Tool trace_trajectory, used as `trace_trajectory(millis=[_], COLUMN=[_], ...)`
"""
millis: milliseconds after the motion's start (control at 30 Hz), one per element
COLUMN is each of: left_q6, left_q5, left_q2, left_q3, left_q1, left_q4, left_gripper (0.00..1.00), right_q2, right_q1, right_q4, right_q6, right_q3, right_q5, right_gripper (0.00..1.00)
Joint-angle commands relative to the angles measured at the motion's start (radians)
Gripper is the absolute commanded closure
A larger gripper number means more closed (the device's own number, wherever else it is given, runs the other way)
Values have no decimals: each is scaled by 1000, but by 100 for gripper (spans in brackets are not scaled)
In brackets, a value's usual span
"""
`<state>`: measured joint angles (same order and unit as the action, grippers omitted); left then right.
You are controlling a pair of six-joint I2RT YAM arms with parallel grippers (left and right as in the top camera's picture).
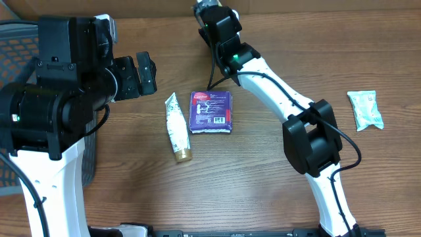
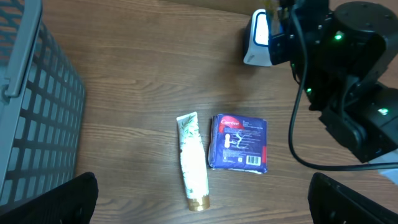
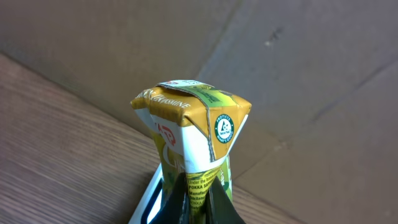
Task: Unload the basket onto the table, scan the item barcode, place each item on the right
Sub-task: 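Raise the green carton in front of the white scanner, then carry the green carton right and set it beside the teal item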
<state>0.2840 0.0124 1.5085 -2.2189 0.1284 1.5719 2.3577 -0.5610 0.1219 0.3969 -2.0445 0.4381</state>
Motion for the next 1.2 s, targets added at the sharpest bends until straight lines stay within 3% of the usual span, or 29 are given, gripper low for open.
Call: trace_trajectory(millis=[0, 433, 633, 867, 1167], left_q6=[-15, -15, -15, -15, -15], left_q5=[6, 6, 6, 6, 6], left_q2=[8, 8, 8, 8, 8], left_q3=[-8, -8, -8, -8, -8], left_q1=[-4, -4, -4, -4, -4], left_q4=[-2, -2, -2, -2, -2], left_gripper=[0, 0, 0, 0, 0], right_q2=[9, 8, -71, -308, -640], right_q1=[6, -3, -25, -25, 116], right_q4=[-16, -3, 104, 365, 859], right_q6=[98, 109, 40, -140, -619], right_q3=[-60, -61, -61, -61, -61], right_q5=[63, 92, 100, 63, -207], right_gripper=[96, 96, 96, 96, 96])
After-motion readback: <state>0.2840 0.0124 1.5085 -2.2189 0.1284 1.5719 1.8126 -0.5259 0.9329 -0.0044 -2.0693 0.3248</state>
